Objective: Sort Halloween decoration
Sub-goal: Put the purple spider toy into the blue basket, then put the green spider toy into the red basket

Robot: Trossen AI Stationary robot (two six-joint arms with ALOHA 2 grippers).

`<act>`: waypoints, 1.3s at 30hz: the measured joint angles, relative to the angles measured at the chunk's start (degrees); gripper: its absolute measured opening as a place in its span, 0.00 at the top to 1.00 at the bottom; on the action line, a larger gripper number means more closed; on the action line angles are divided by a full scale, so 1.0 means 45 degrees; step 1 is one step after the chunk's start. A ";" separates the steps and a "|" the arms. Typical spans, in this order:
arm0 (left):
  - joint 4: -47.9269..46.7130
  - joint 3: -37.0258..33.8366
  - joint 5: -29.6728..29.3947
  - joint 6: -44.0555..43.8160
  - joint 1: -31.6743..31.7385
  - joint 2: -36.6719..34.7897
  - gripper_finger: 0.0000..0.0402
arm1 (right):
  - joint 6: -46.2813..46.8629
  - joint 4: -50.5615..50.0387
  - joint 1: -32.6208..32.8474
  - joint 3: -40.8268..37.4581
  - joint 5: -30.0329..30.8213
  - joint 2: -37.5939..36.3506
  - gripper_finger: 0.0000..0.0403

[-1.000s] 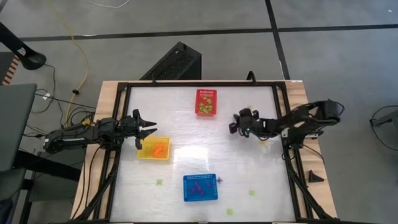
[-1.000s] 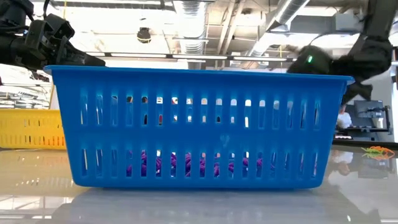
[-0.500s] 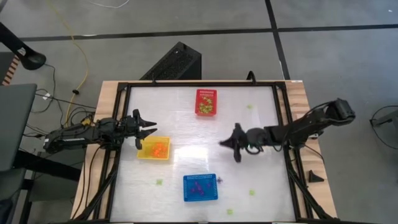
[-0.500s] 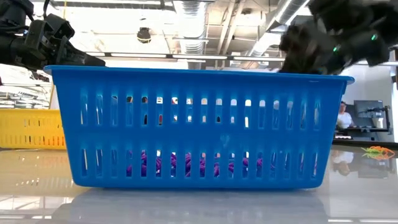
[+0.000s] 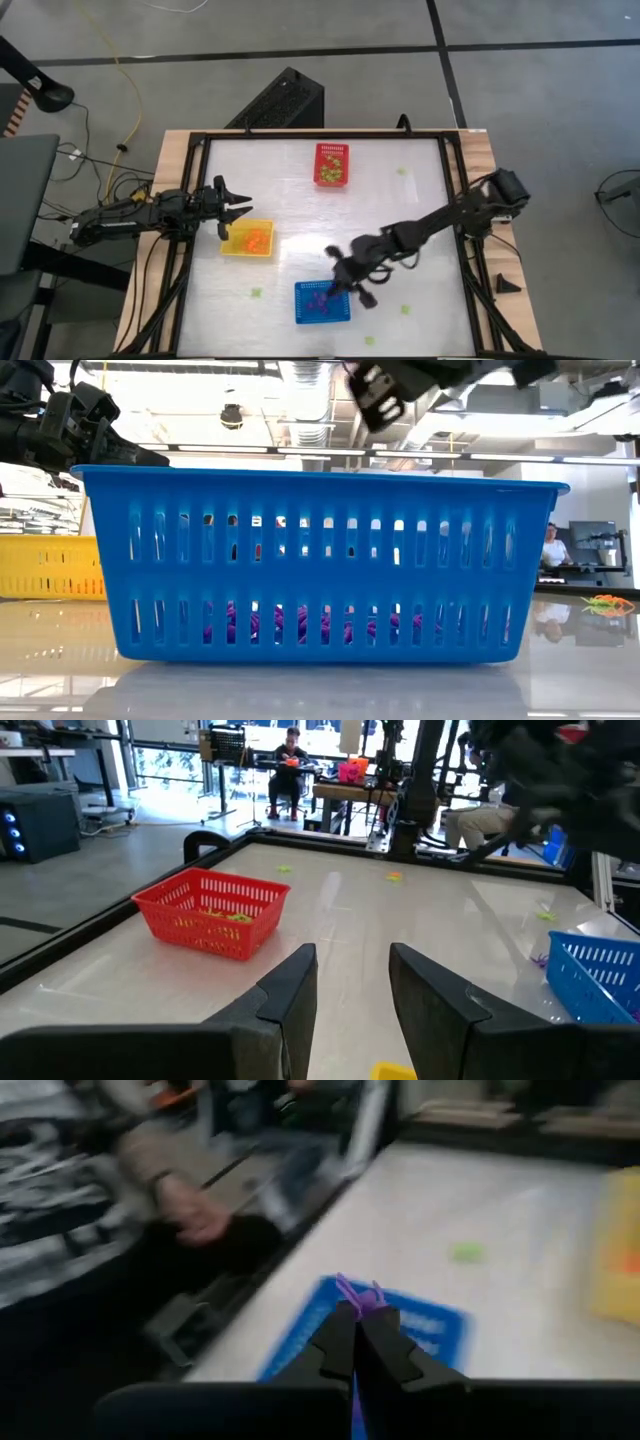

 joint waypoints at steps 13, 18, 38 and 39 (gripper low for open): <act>0.0005 0.0003 0.0000 0.0000 0.0000 -0.0004 0.71 | 0.0110 -0.5281 0.0440 0.5355 -0.1803 0.3945 0.92; 0.0000 0.0000 0.0002 0.0000 -0.0002 0.0001 0.71 | 0.0582 -0.6869 0.0439 0.5935 -0.1044 0.3904 0.90; 0.0005 0.0003 0.0000 0.0000 0.0000 0.0001 0.71 | 0.4433 -0.9079 0.0717 0.5928 0.1053 0.3624 0.53; 0.0000 -0.0002 0.0004 0.0000 0.0000 0.0001 0.71 | 0.4638 -0.9352 0.0841 0.5928 0.1055 0.3621 0.53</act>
